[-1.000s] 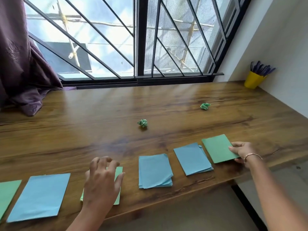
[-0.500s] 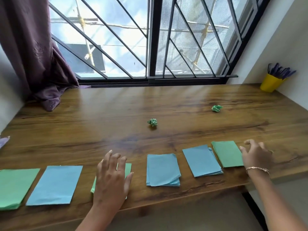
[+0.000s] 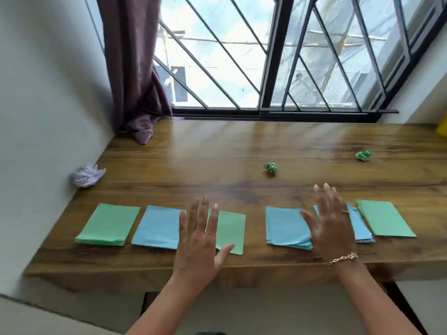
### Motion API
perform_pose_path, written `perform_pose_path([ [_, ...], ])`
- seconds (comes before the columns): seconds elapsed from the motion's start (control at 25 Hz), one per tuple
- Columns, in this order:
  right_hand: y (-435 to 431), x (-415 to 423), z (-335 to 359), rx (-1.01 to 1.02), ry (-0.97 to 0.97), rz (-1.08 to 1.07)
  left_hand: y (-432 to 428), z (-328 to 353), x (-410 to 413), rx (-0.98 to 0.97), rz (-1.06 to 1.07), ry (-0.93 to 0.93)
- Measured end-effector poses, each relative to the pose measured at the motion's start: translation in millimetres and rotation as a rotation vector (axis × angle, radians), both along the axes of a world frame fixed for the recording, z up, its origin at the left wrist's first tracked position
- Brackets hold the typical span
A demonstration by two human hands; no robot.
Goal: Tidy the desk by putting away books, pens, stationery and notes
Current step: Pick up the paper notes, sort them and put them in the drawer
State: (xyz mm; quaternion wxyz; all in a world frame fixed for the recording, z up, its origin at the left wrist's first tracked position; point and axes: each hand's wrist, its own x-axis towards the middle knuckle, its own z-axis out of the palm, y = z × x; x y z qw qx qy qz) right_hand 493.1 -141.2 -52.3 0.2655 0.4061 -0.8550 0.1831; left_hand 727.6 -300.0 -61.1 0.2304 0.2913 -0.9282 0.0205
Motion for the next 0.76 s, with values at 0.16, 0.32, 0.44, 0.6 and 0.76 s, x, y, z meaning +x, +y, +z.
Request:
perform_pose_path([
  [0.16, -27.6, 47.0, 3.4, -0.005, 0.005, 0.064, -9.1, 5.0, 32.9, -0.001, -0.032, -0.022],
  [0.32, -38.0, 90.2, 4.0, -0.099, -0.055, 0.097, -11.4, 10.9, 62.7, 0.109, -0.084, 0.151],
  [0.44, -30.5, 115.4, -1.4, -0.180, -0.159, 0.129, -4.5, 12.6, 87.6, 0.191, -0.173, 0.328],
  [0.6, 2.1, 129.5, -17.7, -0.298, -0.169, 0.111, 7.9, -3.3, 120.2, 0.673, 0.053, 0.628],
  [0.76, 39.2, 124.9, -46.3, -0.626, -0.391, -0.137, -19.8, -54.0, 146.7, 1.687, 0.828, 0.990],
])
